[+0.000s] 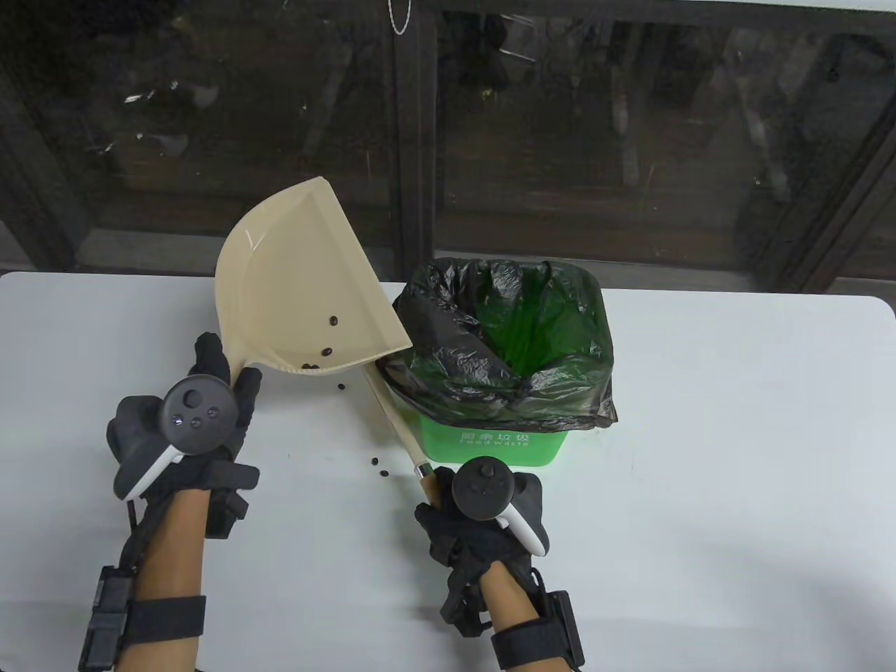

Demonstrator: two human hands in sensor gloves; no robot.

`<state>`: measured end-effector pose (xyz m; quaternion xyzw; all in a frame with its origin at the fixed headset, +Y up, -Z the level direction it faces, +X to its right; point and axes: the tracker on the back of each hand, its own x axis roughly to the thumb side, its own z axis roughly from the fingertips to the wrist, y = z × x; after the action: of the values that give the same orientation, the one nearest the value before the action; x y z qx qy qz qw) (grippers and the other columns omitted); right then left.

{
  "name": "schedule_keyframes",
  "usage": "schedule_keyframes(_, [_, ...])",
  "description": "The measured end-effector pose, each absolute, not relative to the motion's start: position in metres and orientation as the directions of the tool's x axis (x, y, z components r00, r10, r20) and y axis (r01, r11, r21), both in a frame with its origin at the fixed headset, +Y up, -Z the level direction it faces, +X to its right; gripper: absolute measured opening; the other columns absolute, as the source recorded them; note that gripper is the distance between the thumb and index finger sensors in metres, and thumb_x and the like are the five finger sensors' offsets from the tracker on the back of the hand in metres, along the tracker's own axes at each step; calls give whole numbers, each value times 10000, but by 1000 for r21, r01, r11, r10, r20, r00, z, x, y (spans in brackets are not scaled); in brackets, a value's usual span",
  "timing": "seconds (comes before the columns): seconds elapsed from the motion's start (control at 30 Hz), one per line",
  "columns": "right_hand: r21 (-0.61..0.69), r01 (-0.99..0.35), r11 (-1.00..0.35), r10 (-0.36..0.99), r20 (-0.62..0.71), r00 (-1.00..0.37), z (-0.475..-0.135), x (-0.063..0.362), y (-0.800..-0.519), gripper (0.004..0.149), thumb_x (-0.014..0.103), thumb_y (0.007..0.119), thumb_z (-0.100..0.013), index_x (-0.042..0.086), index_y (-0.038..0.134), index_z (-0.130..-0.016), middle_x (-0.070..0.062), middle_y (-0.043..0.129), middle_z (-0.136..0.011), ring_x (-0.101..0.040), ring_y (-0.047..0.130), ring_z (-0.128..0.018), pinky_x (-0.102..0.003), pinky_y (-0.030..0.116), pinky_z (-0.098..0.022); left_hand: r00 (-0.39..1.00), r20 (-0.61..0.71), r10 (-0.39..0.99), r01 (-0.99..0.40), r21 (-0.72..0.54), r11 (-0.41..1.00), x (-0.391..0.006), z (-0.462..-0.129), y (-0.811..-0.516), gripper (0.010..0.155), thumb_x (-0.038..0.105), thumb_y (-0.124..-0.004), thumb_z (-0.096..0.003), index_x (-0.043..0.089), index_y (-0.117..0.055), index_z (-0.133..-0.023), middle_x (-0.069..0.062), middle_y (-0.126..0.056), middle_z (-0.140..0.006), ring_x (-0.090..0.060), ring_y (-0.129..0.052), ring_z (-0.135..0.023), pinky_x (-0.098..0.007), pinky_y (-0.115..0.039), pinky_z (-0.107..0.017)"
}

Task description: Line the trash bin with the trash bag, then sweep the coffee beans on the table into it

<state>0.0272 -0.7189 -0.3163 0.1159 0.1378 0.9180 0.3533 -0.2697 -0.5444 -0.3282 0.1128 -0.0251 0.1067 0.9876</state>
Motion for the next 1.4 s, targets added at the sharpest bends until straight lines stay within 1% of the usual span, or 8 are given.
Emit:
schedule_keyframes(0.1, [341, -613, -712, 680, 119, -723, -316, 27, -719, 654, 309, 706, -537, -48, 407, -996, -126, 833, -715, -82, 976, -309, -329, 902, -175, 982, 74, 176, -188, 228, 955, -257, -334, -536, 659, 284, -564, -745, -204, -361, -1140, -274, -783, -921, -307, -1013, -422, -483, -847, -364])
schedule_keyframes(0.33, [344, -614, -710, 683, 121, -721, -318, 26, -719, 655, 307, 707, -537, -50, 407, -997, -127, 833, -714, -84, 976, -309, -330, 902, -175, 997, 75, 1, -22, 284, 958, -218, -345, -513, 658, 282, -562, -745, -203, -357, -1140, -273, -780, -922, -309, -1012, -424, -485, -846, -366])
schedule_keyframes(0.43, [345, -618, -706, 686, 119, -718, -318, 27, -719, 655, 308, 707, -537, -50, 406, -997, -127, 834, -714, -84, 976, -309, -330, 902, -175, 994, 85, -68, 40, 292, 956, -201, -349, -507, 657, 280, -562, -746, -203, -357, -1140, -272, -780, -924, -308, -1013, -425, -485, -846, -366])
schedule_keyframes(0.63, [349, -621, -702, 690, 117, -714, -318, 27, -719, 655, 307, 708, -537, -50, 408, -996, -128, 834, -713, -84, 977, -308, -330, 902, -175, 982, 104, -159, 116, 329, 937, -170, -354, -500, 659, 283, -562, -745, -201, -352, -1141, -274, -775, -926, -311, -1011, -430, -488, -844, -368])
schedule_keyframes(0.77, [350, -627, -696, 696, 114, -709, -318, 27, -719, 656, 308, 708, -537, -49, 407, -997, -128, 835, -713, -84, 977, -309, -330, 902, -175, 947, 110, -301, 234, 403, 885, -154, -352, -499, 663, 286, -560, -743, -196, -340, -1141, -270, -766, -933, -312, -1008, -439, -490, -842, -375])
schedule_keyframes(0.93, [356, -631, -690, 701, 112, -704, -319, 27, -719, 655, 308, 708, -537, -50, 407, -996, -127, 835, -712, -84, 977, -308, -330, 902, -175, 905, 102, -412, 325, 457, 828, -144, -349, -498, 669, 293, -561, -738, -185, -325, -1144, -263, -750, -947, -311, -1002, -457, -496, -837, -388])
schedule_keyframes(1.1, [358, -622, -696, 694, 117, -710, -319, 26, -719, 655, 308, 709, -537, -49, 408, -997, -127, 836, -712, -84, 977, -308, -330, 902, -175, 840, 66, -538, 428, 529, 733, -141, -344, -498, 668, 295, -557, -736, -174, -312, -1144, -258, -736, -957, -309, -999, -466, -497, -837, -393])
schedule_keyframes(1.4, [358, -628, -691, 699, 113, -706, -319, 28, -719, 654, 308, 709, -537, -49, 409, -996, -127, 836, -711, -85, 977, -308, -330, 902, -176, 821, 36, -569, 456, 558, 693, -146, -341, -498, 672, 295, -557, -734, -172, -300, -1143, -259, -724, -965, -314, -997, -473, -503, -834, -397])
